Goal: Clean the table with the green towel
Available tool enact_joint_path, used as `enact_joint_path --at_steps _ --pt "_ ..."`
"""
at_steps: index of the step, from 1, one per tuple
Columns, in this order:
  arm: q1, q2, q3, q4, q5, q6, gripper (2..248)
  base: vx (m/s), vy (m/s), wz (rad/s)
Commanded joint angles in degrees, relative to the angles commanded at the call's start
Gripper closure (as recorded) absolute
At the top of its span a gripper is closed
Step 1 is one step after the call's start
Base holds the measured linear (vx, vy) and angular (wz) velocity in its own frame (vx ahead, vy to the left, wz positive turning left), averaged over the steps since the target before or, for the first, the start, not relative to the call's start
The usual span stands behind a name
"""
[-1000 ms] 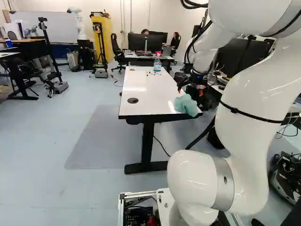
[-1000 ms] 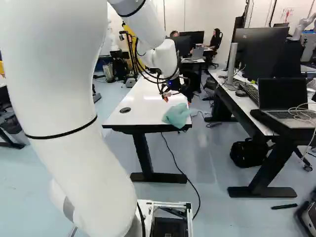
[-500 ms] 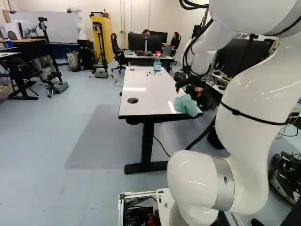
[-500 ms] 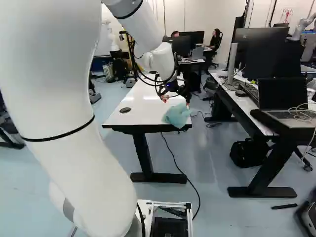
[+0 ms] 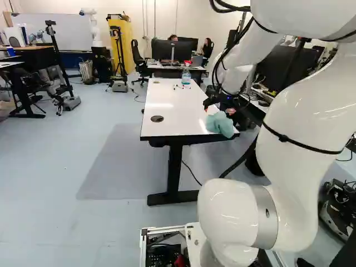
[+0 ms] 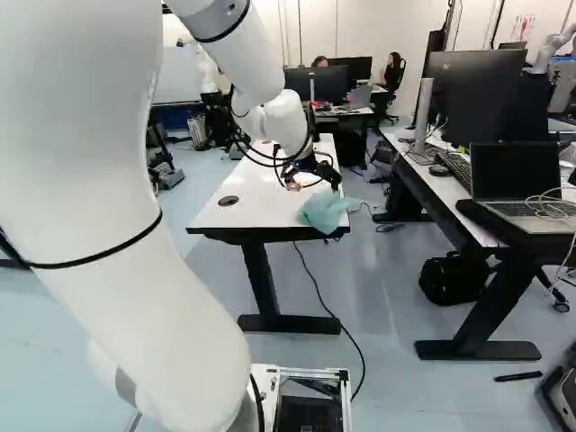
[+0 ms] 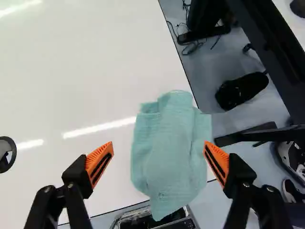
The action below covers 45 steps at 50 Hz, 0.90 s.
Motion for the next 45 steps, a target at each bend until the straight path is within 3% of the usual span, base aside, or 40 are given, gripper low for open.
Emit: enact_joint_path --at_steps 22,45 --pt "3.0 3.7 8.2 0.2 11.3 0.0 3 0.0 0.0 0.0" --pt "7.0 8.7 19.1 0.4 26.4 0.0 3 0.0 0.0 0.0"
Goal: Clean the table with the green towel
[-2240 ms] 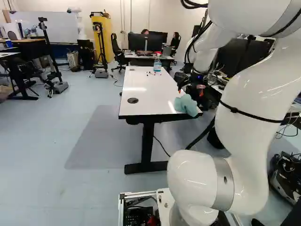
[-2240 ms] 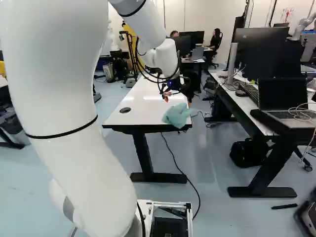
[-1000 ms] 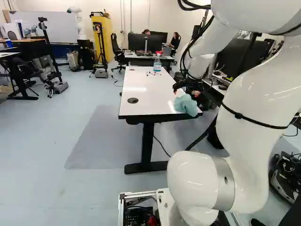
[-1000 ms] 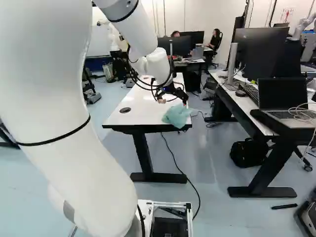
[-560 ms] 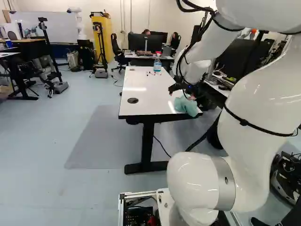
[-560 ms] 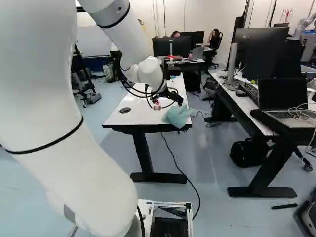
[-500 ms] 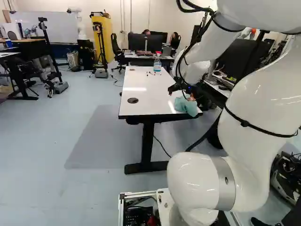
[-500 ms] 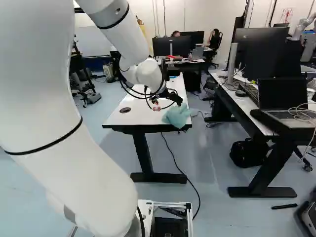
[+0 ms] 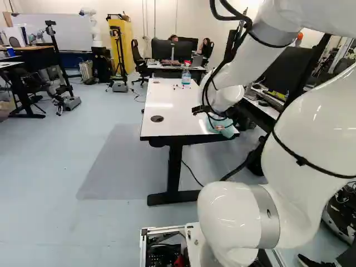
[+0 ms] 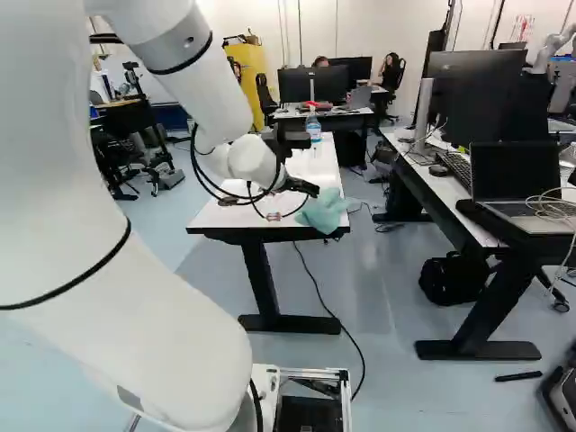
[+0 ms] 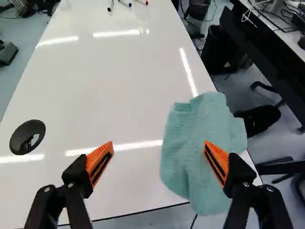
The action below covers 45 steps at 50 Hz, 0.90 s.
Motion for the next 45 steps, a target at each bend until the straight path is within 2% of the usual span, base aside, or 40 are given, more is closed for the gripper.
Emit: enact_joint_path --at_steps 24,45 --pt "3.8 4.8 10.4 0.2 14.4 0.0 3 0.0 0.0 0.0" --pt "6.3 7.9 17.2 0.4 23.8 0.0 3 0.0 0.0 0.0"
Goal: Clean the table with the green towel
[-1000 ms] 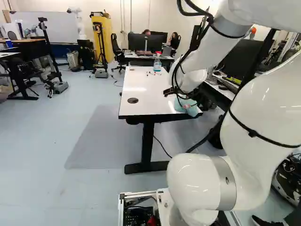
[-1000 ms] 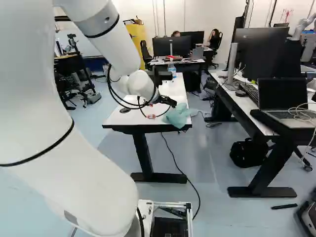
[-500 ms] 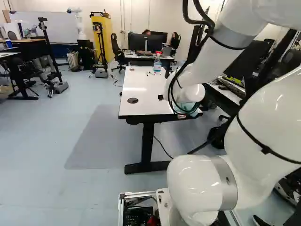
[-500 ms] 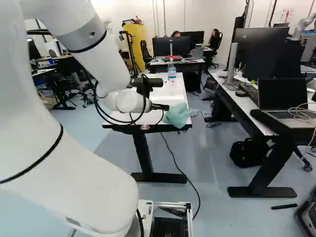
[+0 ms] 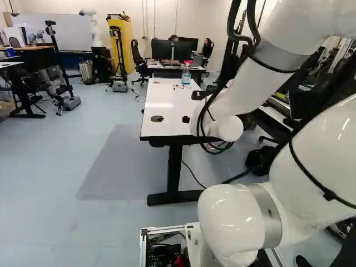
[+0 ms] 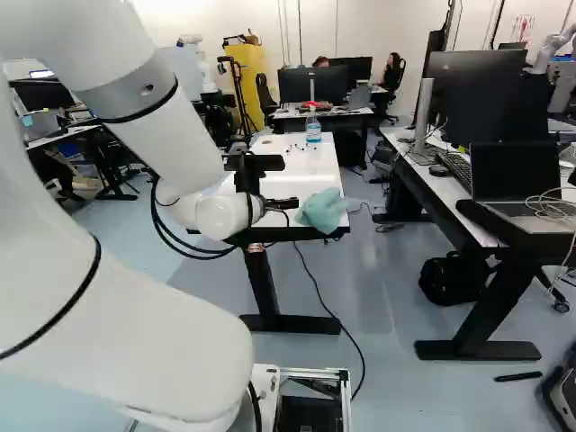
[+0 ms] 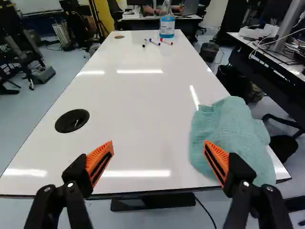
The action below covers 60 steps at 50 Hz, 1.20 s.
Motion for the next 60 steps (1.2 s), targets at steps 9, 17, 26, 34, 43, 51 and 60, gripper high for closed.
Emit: enact_joint_path --at_steps 9,17,26,34,43,51,60 --pt "0.8 1.0 2.2 0.0 3.1 0.0 3 0.0 0.0 0.0" --pt "1.4 1.8 3.9 0.1 5.4 0.0 3 0.0 0.0 0.0" --pt "2.0 2.5 5.5 0.1 7.5 0.0 3 0.0 0.0 0.0" --pt "2.4 3.0 6.5 0.1 9.0 0.0 3 0.0 0.0 0.0" --pt "2.7 3.4 7.4 0.2 10.2 0.0 3 0.0 0.0 0.0" --pt "2.9 3.6 7.8 0.2 10.8 0.0 3 0.0 0.0 0.0" --pt "2.9 3.6 8.0 0.2 11.0 0.0 3 0.0 0.0 0.0"
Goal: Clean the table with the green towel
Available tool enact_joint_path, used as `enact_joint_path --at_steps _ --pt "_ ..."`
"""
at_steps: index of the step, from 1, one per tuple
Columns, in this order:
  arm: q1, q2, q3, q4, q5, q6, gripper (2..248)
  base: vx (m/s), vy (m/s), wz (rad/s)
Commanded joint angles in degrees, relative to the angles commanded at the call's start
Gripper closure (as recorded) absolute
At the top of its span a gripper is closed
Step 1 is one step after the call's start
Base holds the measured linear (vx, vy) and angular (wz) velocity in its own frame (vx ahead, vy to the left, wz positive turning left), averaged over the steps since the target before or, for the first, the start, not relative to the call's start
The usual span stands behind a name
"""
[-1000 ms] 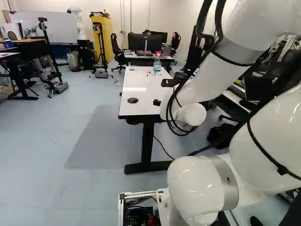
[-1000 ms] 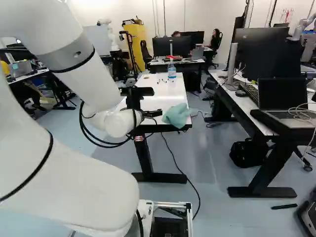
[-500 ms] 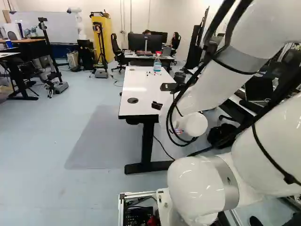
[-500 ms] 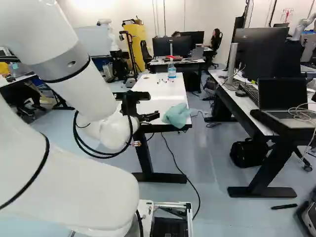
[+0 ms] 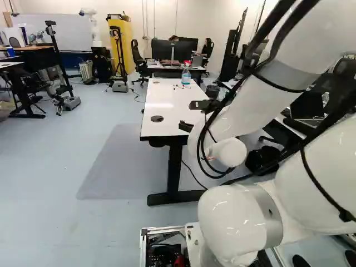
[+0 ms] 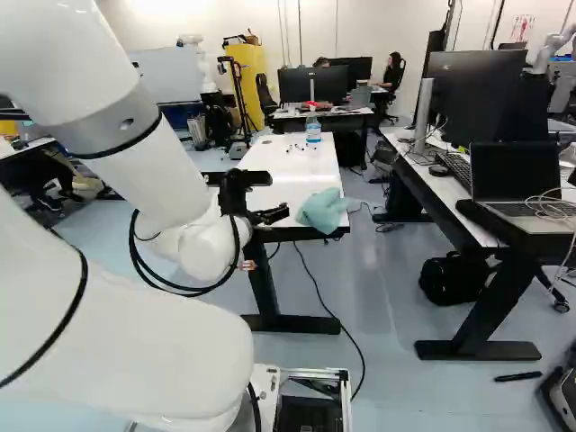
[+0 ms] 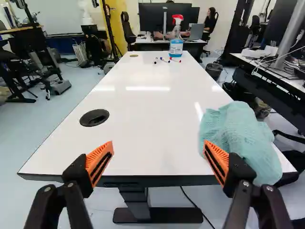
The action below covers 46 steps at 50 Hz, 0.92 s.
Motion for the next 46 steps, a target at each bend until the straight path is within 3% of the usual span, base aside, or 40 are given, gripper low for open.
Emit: enact_joint_path --at_steps 46 --pt "0.0 0.0 0.0 0.0 0.0 0.0 3 0.0 0.0 0.0"
